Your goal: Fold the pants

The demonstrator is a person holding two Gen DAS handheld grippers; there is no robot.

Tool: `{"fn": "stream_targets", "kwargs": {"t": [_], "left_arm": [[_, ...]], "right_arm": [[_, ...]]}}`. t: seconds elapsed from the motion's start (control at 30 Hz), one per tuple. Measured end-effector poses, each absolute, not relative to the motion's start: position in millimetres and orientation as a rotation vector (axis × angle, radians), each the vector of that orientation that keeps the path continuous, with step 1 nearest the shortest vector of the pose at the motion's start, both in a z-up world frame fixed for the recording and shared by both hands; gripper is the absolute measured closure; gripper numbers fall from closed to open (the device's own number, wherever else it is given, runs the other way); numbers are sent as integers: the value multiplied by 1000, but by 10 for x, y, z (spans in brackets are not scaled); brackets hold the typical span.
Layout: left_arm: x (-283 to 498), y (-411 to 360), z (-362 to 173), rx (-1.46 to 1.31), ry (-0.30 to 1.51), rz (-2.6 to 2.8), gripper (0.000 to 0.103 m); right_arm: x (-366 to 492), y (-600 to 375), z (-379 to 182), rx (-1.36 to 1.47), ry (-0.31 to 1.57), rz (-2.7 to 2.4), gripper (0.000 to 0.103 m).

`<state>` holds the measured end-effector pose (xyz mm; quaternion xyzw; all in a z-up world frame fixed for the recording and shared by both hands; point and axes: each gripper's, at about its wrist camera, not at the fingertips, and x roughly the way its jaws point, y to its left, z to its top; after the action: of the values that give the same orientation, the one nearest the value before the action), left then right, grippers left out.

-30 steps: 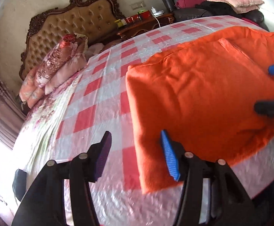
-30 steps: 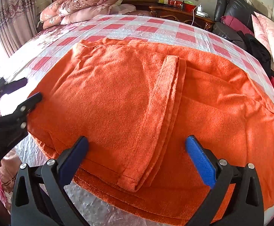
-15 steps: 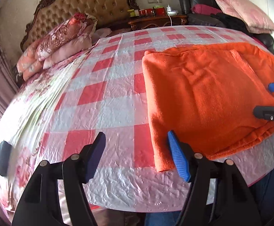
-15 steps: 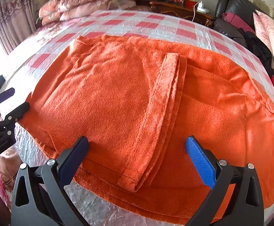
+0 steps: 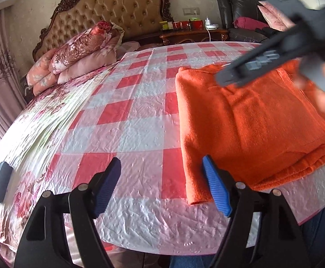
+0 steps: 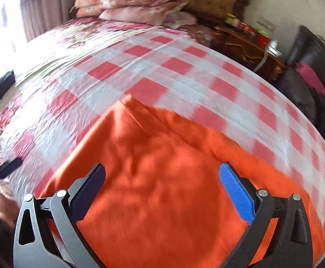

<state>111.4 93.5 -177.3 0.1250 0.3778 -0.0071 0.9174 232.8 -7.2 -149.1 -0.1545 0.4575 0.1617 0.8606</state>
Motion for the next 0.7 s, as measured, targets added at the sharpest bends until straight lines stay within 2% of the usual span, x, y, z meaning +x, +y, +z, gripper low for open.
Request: {"fn": "stream_targets", "kwargs": {"t": [0.3,0.47,0.53,0.6,0.63,0.67,0.7], "left_arm": [[1036,952,-1780,226,743,-4,28],[987,1054,-1718,155,748,-32,28],[891,1163,-1651,79,711,-45,35],[823,1224,-1652,46,705,-46,53],[791,1239,-1666,32,706,-49,57],[778,1245,-1675,20,709,-59,67],[764,1239,-1680,6,713,-76,70]], "right_arm": [[2905,77,-1707,-304,963,280,5],[2830,32,-1481,-312,858,194,5],[2703,-141,-1376,-191,891,260,5],[2522,-272,-1373,-146,929,290,5],[2429,-325,-1400,-154,940,279,5],[2375,-356,-1429,-160,949,273,5],[2287,-424,-1472,-162,962,269,5]]}}
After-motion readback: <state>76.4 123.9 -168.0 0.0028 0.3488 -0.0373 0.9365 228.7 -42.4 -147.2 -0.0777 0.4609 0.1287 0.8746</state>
